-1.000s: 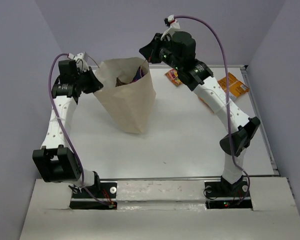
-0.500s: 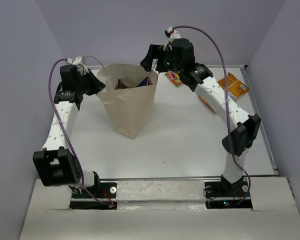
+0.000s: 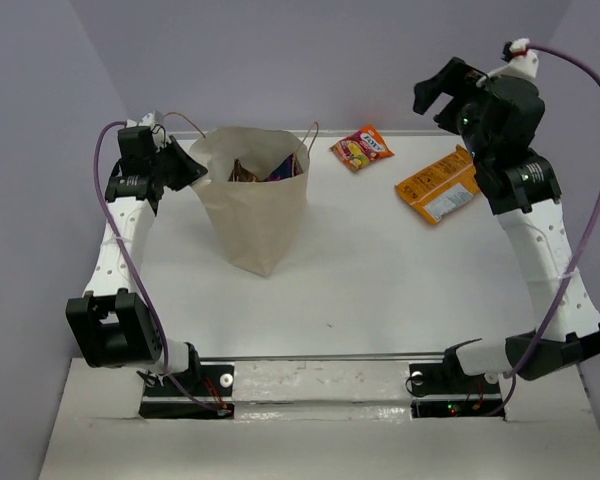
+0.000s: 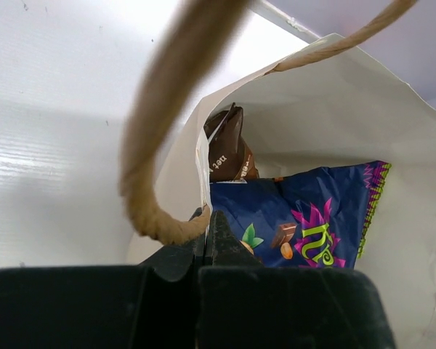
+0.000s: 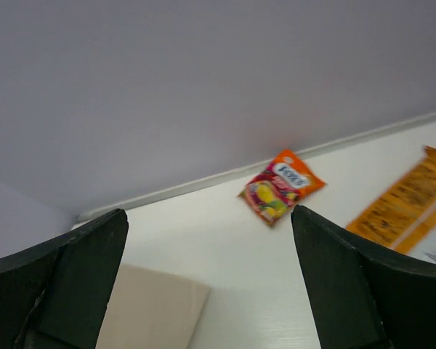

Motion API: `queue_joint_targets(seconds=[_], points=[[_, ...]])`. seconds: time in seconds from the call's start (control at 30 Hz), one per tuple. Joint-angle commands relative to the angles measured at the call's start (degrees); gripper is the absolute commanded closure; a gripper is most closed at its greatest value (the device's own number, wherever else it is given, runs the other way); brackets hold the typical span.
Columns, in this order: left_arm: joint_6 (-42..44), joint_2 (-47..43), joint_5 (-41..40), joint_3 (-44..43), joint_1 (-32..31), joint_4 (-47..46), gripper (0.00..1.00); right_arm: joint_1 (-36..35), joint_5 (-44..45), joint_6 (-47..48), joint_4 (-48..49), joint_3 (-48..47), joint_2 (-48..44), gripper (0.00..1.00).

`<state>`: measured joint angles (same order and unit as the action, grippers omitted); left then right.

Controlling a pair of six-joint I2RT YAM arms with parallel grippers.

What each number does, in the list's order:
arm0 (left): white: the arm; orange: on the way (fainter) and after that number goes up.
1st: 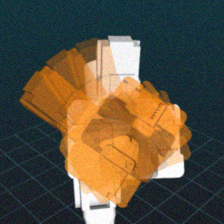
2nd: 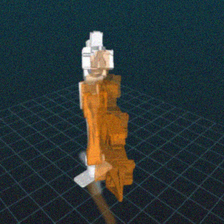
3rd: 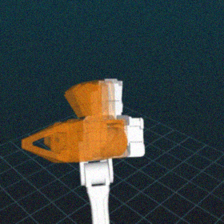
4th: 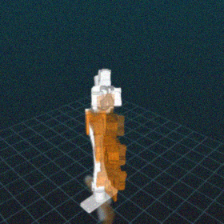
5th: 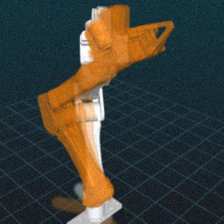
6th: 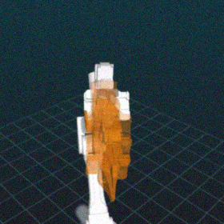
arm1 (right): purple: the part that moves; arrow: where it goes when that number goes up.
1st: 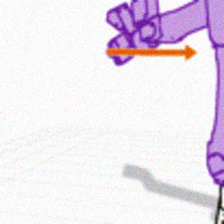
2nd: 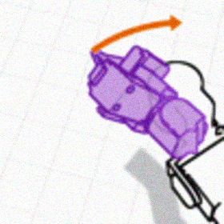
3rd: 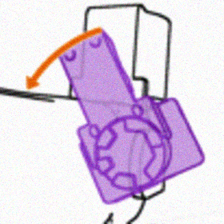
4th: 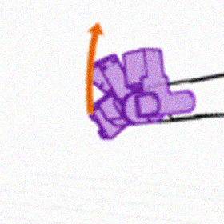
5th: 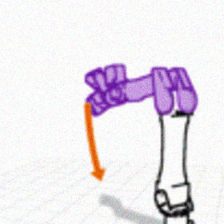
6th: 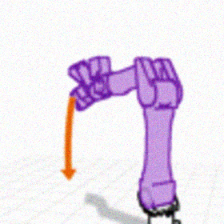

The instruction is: Place the snacks into the paper bag

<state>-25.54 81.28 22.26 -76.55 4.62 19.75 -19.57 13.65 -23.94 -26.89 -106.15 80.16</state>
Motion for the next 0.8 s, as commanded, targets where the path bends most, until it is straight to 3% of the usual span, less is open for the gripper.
queue_joint_targets(seconds=[0.0, 0.13, 0.3, 0.53, 0.77], points=[[-1.5, -0.1, 0.6, -2.2, 0.6, 0.6, 1.00, 7.7, 6.7, -7.4, -1.3, 12.3, -2.3, 0.00], [-1.2, -0.2, 0.6, -1.8, 0.6, 0.0, 1.00, 24.4, -3.9, -16.6, 0.6, 33.3, -1.1, 0.00], [-0.3, -0.6, 0.2, -1.9, 0.6, -0.3, 1.00, 26.9, 3.2, -17.0, 9.5, 42.0, 3.2, 0.00], [0.0, -0.7, -0.6, -1.0, 0.6, -1.0, 1.00, 32.1, -4.1, -17.5, 18.5, 41.5, 16.9, 0.00], [-1.3, -0.9, -0.8, -2.7, 4.5, -0.5, 1.00, 32.1, -11.6, -14.5, 22.1, 35.0, 29.3, 0.10]])
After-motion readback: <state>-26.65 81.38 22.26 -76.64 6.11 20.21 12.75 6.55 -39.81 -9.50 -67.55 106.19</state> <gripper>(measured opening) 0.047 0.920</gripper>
